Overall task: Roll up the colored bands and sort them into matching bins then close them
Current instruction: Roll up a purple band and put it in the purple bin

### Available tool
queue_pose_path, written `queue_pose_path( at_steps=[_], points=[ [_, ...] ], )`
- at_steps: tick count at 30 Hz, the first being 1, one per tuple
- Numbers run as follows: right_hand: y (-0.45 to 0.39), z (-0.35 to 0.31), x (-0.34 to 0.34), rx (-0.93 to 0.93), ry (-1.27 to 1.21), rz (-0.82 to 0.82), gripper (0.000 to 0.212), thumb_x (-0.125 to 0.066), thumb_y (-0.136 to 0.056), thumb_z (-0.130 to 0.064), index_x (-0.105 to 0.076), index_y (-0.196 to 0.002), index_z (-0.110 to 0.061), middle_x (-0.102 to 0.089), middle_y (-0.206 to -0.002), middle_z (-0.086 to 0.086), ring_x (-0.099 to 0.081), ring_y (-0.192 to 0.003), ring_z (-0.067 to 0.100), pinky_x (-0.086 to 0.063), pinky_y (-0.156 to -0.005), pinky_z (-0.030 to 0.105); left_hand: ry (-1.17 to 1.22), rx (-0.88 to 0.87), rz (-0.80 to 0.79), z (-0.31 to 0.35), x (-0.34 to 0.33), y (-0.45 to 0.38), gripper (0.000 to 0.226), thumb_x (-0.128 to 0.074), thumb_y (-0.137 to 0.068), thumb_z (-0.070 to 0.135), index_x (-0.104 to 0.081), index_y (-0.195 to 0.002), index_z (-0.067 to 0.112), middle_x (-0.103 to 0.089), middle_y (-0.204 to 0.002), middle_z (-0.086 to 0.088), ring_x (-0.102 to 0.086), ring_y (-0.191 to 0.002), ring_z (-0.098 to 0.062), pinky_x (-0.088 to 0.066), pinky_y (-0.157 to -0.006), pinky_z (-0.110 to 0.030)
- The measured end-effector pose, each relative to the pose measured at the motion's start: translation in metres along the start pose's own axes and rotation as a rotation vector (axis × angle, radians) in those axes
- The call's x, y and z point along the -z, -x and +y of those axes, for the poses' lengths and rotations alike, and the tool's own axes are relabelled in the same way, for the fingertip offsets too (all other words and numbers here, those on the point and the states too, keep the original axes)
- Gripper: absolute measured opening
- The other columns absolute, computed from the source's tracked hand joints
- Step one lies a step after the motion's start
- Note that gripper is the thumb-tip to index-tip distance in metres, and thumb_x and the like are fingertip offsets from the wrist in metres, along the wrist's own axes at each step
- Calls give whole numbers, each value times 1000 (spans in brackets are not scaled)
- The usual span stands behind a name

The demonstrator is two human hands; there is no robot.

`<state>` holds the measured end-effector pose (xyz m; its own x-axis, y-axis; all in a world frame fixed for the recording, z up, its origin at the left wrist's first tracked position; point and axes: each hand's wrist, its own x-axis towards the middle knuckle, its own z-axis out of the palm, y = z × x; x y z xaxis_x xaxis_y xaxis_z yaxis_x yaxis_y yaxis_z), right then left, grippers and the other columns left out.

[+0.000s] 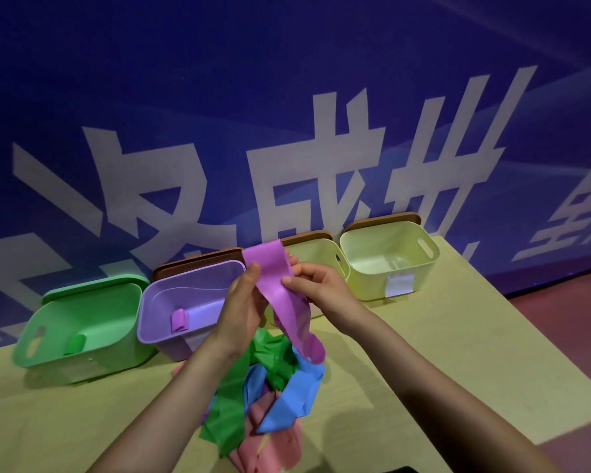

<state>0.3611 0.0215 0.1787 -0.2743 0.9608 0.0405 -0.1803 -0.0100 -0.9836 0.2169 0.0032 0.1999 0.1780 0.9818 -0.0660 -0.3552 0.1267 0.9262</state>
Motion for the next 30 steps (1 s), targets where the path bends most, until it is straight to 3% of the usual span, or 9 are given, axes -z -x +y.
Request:
queue_pose_path(
  at_steps=[2,6,9,14,16,20,23,27,30],
  points=[
    [0,1,0,2,-31,1,14,-61,-88,0,-65,-77,-7,-67,-75,-8,-60,-69,5,-48,-65,15,33,18,-16,-1,-1,0,74,-79,-54,66,-68,-108,16,-69,-117,-7,-66,-106,-19,-55,-88,-30],
    [3,2,-1,-16,12,-4,14,-61,-90,-5,-67,-79,-12,-66,-70,-7,-58,-63,4,-46,-60,14,-33,68,28,-3,-4,-3,30,-51,-93,35,-66,-110,15,-69,-116,-6,-65,-106,-18,-49,-97,-37],
    [6,10,-1,-52,79,-31,21,-58,-93,-10,-63,-74,-14,-57,-56,-13,-48,-52,-1,-36,-51,12,26,-3,60,3,-10,-6,37,-33,-101,28,-66,-105,11,-72,-107,-5,-65,-105,-18,-50,-92,-30],
    [12,51,6,-173,309,-115,38,-65,-88,-37,-66,-81,0,-56,-71,4,-51,-68,16,-39,-65,34,153,-78,71,20,-13,-9,38,-32,-101,30,-62,-100,6,-71,-84,-6,-68,-79,-17,-54,-81,-27],
    [14,61,11,-206,340,-94,39,-69,-86,-34,-64,-81,5,-54,-74,7,-48,-70,14,-37,-67,31,178,-73,97,21,-13,-8,38,-33,-101,30,-62,-96,6,-69,-77,-5,-66,-71,-16,-53,-78,-28],
    [16,73,21,-155,370,-50,6,-72,-84,-13,-68,-84,-9,-59,-77,-2,-49,-66,-1,-41,-69,16,283,-71,161,23,-3,-7,34,-35,-101,31,-60,-97,10,-67,-76,-3,-63,-68,-15,-49,-78,-30],
    [16,82,23,-170,336,45,14,-71,-84,-11,-65,-97,-12,-57,-78,-4,-48,-60,-6,-41,-65,12,315,-90,186,29,3,-6,32,-35,-101,31,-60,-99,11,-67,-76,-2,-63,-68,-14,-49,-78,-30],
    [10,85,17,-288,299,103,10,-63,-89,-12,-53,-90,-13,-48,-62,0,-43,-47,5,-33,-46,17,283,-77,177,31,-2,-3,33,-34,-102,31,-61,-99,12,-67,-74,-1,-63,-66,-14,-48,-77,-30],
    [6,83,12,-330,368,-25,14,-53,-79,-12,-58,-92,-15,-50,-61,1,-42,-50,13,-31,-43,20,298,-66,173,32,-5,-1,37,-34,-101,31,-65,-93,12,-65,-72,-2,-61,-65,-14,-50,-73,-27]
  ],
)
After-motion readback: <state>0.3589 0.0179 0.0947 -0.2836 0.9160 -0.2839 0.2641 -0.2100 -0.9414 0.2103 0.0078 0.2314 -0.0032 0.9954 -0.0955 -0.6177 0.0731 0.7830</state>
